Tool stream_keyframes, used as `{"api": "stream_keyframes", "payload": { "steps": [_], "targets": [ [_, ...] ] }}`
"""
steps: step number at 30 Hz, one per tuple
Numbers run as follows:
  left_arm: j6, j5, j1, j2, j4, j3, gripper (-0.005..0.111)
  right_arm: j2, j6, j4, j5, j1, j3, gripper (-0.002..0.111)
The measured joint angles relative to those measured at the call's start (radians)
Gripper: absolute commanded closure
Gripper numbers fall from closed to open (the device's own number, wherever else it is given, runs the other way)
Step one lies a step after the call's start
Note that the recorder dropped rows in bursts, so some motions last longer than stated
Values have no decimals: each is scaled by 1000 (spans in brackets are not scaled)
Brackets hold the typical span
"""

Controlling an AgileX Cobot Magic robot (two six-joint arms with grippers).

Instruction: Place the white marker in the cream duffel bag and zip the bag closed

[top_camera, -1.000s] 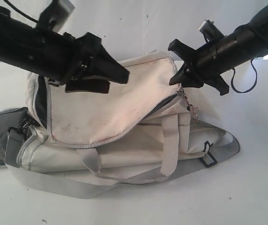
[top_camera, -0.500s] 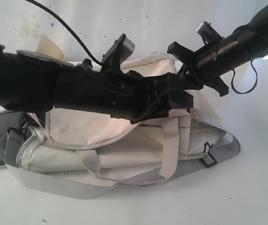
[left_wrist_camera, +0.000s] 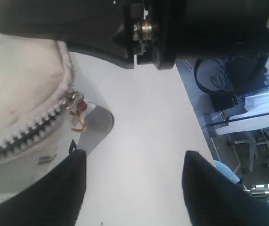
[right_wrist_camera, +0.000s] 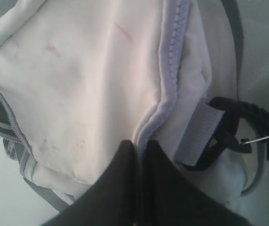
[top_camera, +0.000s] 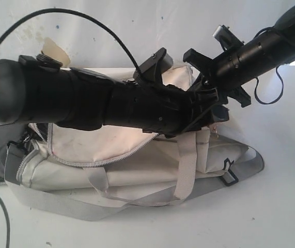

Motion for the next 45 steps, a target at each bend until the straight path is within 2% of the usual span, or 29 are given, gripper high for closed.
{"api": "stream_keyframes", "payload": {
  "steps": [7,13,23,25,29,33,39,45],
  "targets": [
    [31,34,-2,77,-11,-52,44,0,-24,0,11,0,0,108],
    [65,-50,-2,118,-11,-59,44,0,-75,0,20,0,0,108],
    [111,-47,-2,129,-11,-113,44,-2,-181,1,22,0,0,108],
    [100,-27,-2,131,-11,-113,44,-2,-182,1,24,0,0,108],
    [103,115,5,133,-13,-119,44,-3,-195,1,30,0,0,108],
    [106,93,5,133,-13,-119,44,-3,-201,1,33,0,0,108],
    [18,63,7,133,-5,-119,44,-3,-204,1,39,0,0,108],
    [-90,36,7,133,107,-119,44,-3,-206,1,39,0,0,108]
  ]
}}
